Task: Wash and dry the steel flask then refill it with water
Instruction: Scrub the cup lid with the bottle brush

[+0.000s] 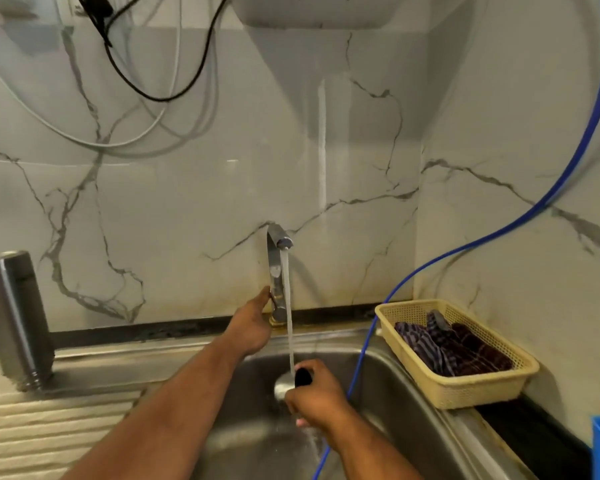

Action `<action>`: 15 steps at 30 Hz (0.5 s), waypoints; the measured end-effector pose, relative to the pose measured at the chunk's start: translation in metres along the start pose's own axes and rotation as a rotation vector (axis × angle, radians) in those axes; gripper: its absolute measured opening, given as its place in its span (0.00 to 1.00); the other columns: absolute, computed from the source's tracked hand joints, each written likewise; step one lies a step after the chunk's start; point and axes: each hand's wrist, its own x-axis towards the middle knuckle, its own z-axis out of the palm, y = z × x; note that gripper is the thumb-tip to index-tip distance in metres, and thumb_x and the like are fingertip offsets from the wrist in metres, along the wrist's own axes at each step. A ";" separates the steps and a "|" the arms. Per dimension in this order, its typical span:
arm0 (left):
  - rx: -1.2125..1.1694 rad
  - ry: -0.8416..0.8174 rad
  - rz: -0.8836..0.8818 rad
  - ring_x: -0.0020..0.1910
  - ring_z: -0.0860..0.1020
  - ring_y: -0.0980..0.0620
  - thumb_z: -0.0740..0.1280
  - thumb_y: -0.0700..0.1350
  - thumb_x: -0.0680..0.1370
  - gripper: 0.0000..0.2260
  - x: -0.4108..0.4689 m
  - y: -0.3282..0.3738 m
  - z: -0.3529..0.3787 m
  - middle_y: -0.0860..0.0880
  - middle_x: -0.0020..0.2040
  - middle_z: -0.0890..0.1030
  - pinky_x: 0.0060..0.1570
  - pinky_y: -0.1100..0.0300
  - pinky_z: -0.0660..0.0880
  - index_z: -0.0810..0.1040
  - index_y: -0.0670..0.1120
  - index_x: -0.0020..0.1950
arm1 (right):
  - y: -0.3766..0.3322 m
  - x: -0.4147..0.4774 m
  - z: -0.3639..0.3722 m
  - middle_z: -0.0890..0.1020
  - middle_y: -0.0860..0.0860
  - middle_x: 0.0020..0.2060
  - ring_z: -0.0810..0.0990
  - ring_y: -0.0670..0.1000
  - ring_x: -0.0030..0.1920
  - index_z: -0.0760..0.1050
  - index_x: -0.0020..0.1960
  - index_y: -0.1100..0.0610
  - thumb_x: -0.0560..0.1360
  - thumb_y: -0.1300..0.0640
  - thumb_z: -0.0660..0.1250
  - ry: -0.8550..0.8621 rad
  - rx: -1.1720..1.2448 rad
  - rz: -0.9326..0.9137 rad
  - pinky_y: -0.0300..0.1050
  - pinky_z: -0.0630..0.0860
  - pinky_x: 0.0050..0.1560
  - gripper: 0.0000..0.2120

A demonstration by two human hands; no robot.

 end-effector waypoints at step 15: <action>-0.076 -0.061 -0.020 0.73 0.70 0.45 0.59 0.30 0.79 0.35 -0.036 -0.007 0.008 0.48 0.77 0.68 0.72 0.51 0.69 0.56 0.53 0.82 | -0.009 -0.010 -0.008 0.84 0.57 0.51 0.82 0.51 0.41 0.75 0.62 0.54 0.78 0.55 0.70 -0.185 0.319 0.050 0.47 0.83 0.43 0.14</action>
